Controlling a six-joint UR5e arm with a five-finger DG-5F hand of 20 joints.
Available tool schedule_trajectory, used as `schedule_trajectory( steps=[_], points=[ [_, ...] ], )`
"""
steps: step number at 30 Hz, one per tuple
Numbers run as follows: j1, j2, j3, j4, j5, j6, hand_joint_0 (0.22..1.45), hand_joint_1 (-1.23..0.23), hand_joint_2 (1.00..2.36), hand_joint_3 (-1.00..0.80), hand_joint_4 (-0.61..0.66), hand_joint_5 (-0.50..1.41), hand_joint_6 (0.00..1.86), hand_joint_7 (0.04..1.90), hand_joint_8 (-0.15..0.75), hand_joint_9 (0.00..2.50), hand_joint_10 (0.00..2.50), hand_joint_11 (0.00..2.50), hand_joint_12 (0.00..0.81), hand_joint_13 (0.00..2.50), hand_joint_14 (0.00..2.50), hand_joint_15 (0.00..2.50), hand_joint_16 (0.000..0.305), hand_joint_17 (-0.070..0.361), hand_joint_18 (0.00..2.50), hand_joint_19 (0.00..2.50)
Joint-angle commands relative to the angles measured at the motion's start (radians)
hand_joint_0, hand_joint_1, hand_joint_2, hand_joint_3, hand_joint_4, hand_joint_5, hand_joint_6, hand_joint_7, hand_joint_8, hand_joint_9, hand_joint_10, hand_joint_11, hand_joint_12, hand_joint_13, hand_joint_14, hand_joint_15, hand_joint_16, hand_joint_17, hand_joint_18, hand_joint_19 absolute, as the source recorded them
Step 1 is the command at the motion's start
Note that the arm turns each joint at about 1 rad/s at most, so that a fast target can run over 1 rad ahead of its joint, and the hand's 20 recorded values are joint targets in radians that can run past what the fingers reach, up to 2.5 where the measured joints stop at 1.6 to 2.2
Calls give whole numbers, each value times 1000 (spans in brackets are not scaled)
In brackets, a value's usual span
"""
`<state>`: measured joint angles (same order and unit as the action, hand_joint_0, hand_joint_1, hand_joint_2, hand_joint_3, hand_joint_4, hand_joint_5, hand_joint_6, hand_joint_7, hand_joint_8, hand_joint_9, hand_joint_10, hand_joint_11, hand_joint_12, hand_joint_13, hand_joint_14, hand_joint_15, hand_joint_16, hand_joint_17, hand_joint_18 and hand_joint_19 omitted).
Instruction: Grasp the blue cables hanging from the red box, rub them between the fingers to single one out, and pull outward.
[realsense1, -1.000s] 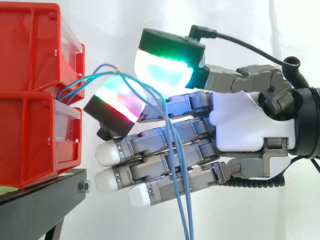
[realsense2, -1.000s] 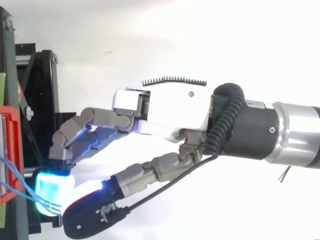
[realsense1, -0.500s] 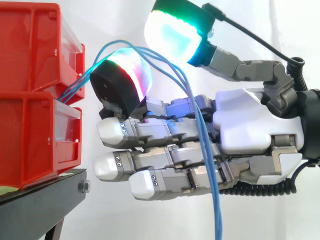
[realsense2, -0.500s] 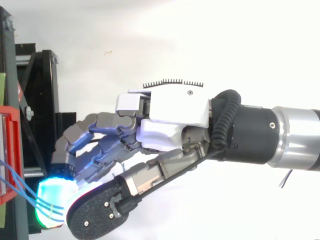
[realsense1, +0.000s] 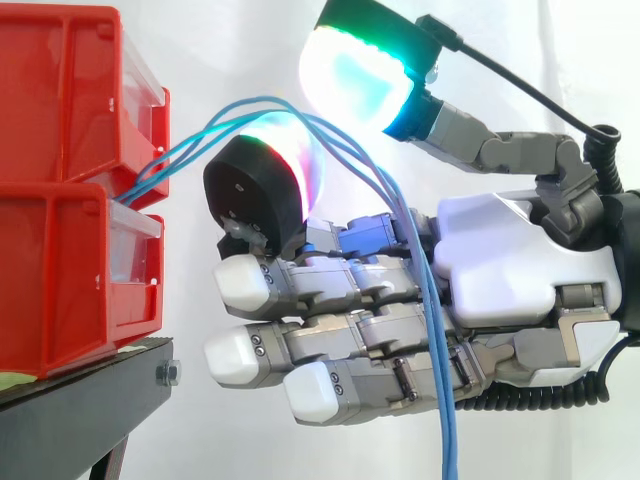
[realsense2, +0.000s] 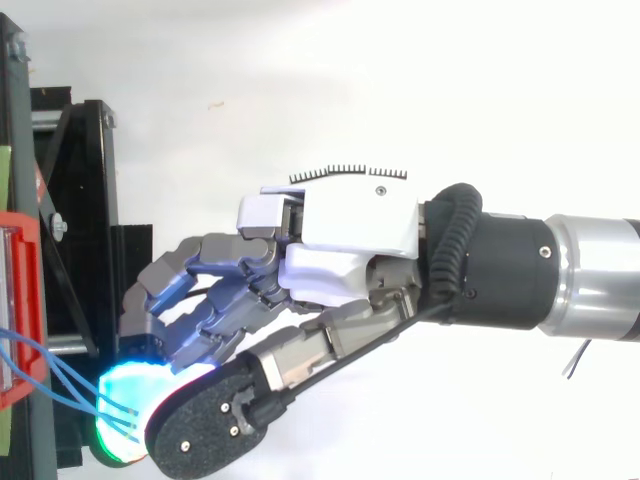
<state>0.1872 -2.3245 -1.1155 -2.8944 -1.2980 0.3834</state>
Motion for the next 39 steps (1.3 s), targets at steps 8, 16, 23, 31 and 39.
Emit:
schedule_trajectory(
  steps=[8,16,23,31,39],
  points=[
    [0,-1,0,0,-1,0,458,-769,1000,-500,246,-67,802,908,415,942,9,321,411,635,6,195,56,126,734,263],
    [-2,1,-1,0,0,0,593,-808,1004,-448,205,-92,841,980,379,927,11,356,373,628,8,222,48,108,702,308],
    [0,1,-1,0,0,0,635,-832,1011,-327,161,-102,866,939,374,926,11,386,374,640,8,230,48,107,707,307],
    [0,1,-1,-2,-7,0,652,-842,1012,-313,125,-107,878,904,370,911,11,388,375,644,8,232,47,107,705,306],
    [-15,1,-1,-88,-12,-84,662,-838,1010,-345,133,-109,876,904,367,902,11,389,375,644,8,232,48,107,709,307]
  ],
)
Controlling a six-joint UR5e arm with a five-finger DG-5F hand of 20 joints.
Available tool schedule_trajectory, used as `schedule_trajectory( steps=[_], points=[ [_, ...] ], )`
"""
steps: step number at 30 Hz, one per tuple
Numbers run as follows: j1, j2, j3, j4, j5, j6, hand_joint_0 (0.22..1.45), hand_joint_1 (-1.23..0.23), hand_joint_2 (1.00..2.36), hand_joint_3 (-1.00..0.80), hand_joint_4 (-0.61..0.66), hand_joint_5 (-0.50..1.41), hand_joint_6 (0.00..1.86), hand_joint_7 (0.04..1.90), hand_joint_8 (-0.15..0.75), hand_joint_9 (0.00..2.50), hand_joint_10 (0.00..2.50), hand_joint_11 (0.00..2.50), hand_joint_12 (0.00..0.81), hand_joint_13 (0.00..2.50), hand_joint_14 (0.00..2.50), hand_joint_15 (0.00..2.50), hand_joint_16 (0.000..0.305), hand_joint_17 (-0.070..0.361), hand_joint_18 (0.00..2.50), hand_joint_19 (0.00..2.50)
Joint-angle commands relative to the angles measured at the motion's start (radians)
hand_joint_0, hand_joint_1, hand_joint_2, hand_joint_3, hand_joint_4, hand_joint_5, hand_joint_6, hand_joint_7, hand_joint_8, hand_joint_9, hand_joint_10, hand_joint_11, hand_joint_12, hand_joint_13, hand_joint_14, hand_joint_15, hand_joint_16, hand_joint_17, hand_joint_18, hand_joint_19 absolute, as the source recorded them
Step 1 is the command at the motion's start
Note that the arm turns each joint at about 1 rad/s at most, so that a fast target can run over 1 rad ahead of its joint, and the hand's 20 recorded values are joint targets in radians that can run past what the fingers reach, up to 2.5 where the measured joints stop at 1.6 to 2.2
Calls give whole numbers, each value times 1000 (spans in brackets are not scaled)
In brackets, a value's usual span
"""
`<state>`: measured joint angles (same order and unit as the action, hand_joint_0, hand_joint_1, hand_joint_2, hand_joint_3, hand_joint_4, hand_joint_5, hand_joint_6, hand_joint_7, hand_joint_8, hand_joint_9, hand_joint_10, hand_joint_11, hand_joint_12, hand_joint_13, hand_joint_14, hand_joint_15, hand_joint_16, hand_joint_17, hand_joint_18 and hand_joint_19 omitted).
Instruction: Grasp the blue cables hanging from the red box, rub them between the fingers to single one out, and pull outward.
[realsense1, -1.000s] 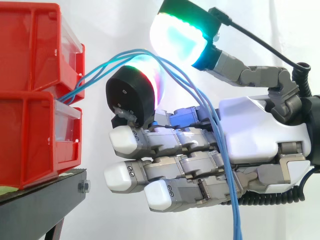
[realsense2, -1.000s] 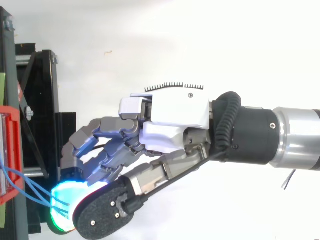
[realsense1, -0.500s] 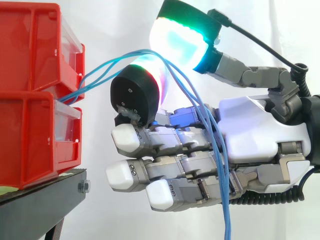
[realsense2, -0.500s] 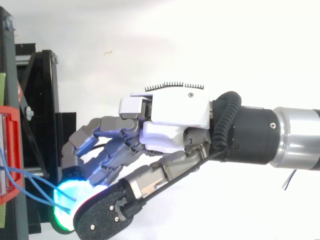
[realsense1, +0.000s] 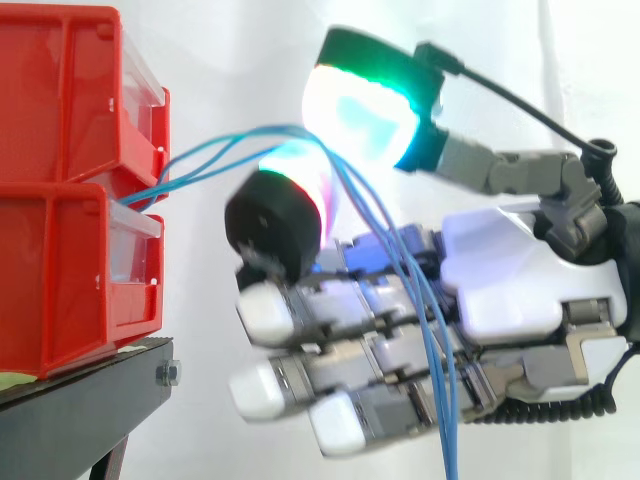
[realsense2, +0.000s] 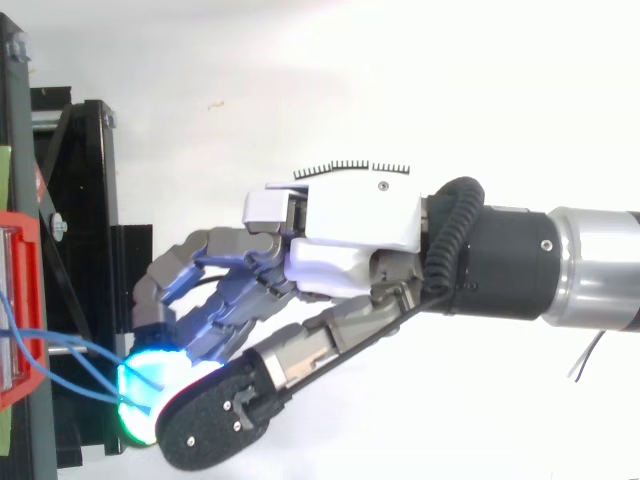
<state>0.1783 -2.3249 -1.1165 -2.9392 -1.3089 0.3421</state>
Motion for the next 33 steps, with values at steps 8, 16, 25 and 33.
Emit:
schedule_trajectory(
  steps=[8,16,25,33],
  points=[
    [-16,2,0,-87,-12,-89,668,-836,1009,-357,128,-112,878,888,367,895,11,392,374,645,8,235,48,107,710,306],
    [-19,33,0,-89,-13,-161,665,-832,1009,-361,138,-113,879,885,366,895,11,393,375,644,8,237,48,107,711,306],
    [-19,42,1,-95,-13,-199,664,-823,1009,-366,136,-115,880,876,375,992,14,541,376,661,9,255,47,106,710,314],
    [-19,42,1,-97,-12,-195,664,-814,1008,-378,140,-118,881,868,380,1096,18,733,376,693,10,281,47,105,713,315]
  ],
)
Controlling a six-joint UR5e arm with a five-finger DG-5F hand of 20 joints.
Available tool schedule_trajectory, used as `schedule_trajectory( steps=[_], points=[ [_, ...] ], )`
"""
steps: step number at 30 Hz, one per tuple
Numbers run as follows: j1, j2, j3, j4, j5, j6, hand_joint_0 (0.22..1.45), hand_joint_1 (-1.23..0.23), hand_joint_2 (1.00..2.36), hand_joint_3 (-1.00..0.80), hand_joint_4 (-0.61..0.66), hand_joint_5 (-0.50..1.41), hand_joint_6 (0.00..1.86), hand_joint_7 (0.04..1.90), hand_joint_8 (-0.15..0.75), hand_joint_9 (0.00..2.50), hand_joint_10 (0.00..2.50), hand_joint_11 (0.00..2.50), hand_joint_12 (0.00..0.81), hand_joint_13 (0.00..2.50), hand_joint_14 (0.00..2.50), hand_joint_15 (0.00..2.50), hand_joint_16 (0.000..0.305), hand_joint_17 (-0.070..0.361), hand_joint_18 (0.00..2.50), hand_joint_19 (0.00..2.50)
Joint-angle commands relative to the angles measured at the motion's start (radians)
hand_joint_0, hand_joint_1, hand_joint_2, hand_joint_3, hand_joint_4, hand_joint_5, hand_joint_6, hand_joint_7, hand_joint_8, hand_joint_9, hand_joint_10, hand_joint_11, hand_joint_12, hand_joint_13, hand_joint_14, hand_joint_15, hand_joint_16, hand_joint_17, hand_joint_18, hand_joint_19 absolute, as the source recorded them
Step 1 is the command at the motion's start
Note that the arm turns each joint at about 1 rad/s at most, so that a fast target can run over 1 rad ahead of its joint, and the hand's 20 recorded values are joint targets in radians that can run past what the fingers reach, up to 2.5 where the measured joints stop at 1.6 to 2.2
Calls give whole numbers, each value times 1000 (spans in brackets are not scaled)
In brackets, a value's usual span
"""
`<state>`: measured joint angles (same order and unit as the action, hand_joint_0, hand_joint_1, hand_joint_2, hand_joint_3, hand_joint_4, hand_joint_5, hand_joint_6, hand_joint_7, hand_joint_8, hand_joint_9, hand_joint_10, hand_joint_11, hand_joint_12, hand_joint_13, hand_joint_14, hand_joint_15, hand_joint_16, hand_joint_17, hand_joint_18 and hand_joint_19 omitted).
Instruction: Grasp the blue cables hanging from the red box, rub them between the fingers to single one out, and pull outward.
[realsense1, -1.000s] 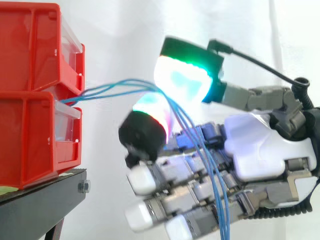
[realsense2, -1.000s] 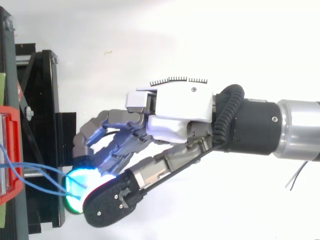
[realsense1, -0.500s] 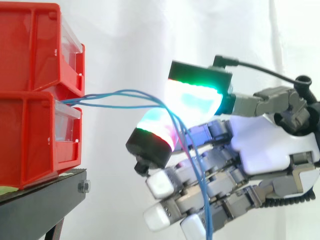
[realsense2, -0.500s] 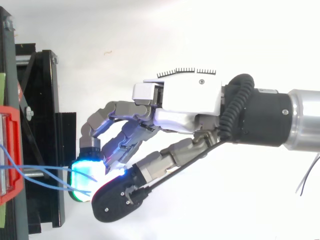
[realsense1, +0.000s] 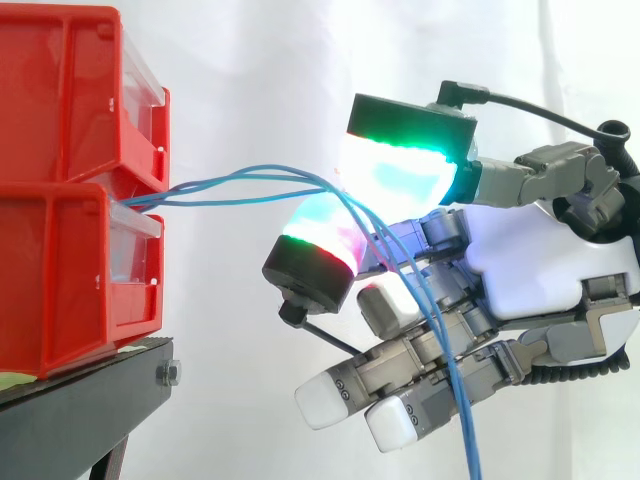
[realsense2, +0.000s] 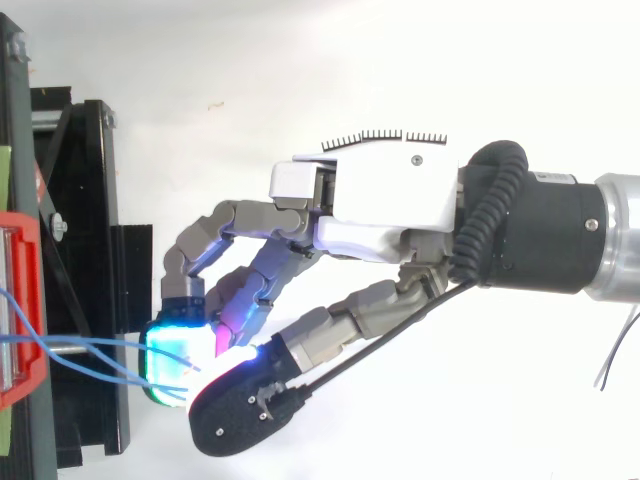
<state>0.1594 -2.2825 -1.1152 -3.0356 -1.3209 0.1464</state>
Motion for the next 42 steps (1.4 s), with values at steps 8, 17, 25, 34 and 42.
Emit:
schedule_trajectory(
  steps=[8,17,25,34,42],
  points=[
    [-1,3,2,-5,3,1,664,-810,1008,-391,140,-119,880,851,376,1134,19,789,378,717,11,300,46,104,712,325],
    [-1,3,2,-23,0,-4,658,-860,1002,-473,188,-126,876,834,369,1107,18,793,381,730,11,314,46,104,716,322],
    [2,3,2,-29,0,-4,614,-770,1000,-490,207,-114,860,845,373,1122,16,776,384,732,11,318,46,104,711,340],
    [3,3,2,-29,0,-4,593,-767,1000,-500,215,-109,852,881,383,1128,18,766,385,733,11,318,47,105,715,340],
    [3,3,2,-29,0,-4,670,-847,1011,-325,104,-124,900,899,376,1115,18,800,384,744,12,325,46,104,733,331]
  ],
)
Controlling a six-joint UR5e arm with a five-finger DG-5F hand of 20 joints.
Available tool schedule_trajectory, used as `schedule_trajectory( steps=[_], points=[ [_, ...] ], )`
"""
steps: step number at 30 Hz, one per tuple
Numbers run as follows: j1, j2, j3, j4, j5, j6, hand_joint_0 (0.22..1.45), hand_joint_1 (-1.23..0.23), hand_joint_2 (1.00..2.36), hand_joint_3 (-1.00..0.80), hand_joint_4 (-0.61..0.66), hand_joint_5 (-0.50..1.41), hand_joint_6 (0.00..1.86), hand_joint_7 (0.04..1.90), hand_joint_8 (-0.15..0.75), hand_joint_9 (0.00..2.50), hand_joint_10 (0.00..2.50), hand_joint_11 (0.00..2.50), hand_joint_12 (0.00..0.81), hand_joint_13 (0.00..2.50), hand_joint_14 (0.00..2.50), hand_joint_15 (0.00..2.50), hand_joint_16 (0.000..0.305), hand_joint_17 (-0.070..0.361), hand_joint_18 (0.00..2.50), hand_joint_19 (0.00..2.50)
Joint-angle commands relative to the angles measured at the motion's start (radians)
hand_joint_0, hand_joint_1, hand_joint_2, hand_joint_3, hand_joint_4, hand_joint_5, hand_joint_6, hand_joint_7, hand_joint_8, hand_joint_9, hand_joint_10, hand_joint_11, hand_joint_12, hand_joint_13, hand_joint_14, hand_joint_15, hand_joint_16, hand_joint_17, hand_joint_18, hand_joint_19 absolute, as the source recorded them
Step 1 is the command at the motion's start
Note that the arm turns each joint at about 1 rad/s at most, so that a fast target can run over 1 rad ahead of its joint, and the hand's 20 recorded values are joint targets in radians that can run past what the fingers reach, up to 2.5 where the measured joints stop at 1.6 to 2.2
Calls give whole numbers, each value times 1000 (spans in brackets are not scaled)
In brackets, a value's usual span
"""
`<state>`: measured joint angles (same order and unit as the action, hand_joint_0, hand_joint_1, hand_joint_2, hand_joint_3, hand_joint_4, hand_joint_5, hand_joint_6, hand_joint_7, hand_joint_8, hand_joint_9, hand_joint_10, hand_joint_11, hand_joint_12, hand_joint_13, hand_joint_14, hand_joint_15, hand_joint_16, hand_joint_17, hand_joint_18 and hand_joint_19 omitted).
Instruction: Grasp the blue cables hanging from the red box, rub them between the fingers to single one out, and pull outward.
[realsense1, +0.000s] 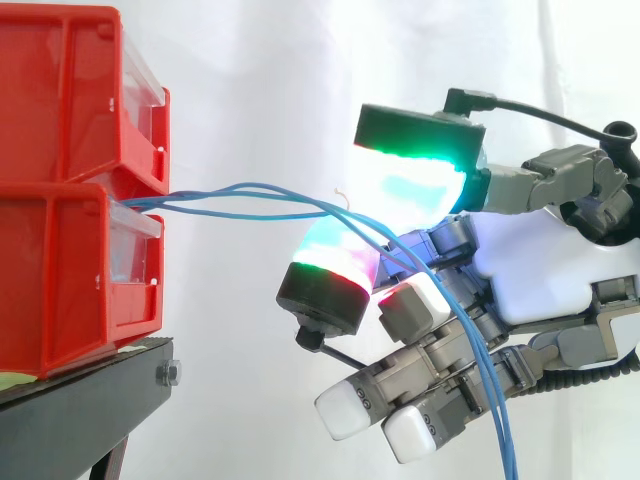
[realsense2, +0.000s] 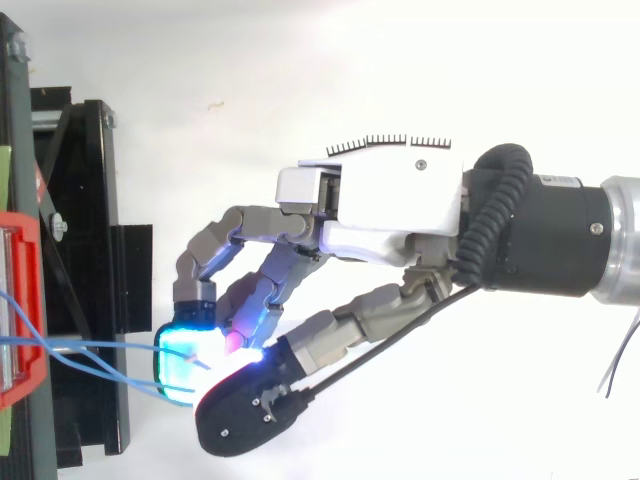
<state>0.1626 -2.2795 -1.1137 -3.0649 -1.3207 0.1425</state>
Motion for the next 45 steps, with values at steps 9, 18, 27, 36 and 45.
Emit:
schedule_trajectory(
  steps=[9,18,27,36,45],
  points=[
    [0,0,0,0,0,0,727,-888,1013,-295,13,-150,930,860,370,1073,18,815,383,752,12,327,46,104,749,320],
    [0,0,0,0,0,0,746,-892,1007,-401,55,-159,926,812,361,1049,18,815,381,753,14,338,46,103,751,318],
    [0,2,0,-2,3,0,580,-705,1000,-500,175,-130,866,812,383,1100,17,779,388,757,12,351,47,107,738,358],
    [0,0,0,0,3,0,508,-711,1000,-500,181,-118,856,855,401,1116,16,768,409,773,14,344,52,116,758,349],
    [0,2,0,-3,3,0,480,-894,1000,-500,193,-117,880,868,403,1124,18,787,415,794,11,345,53,119,791,339]
  ],
)
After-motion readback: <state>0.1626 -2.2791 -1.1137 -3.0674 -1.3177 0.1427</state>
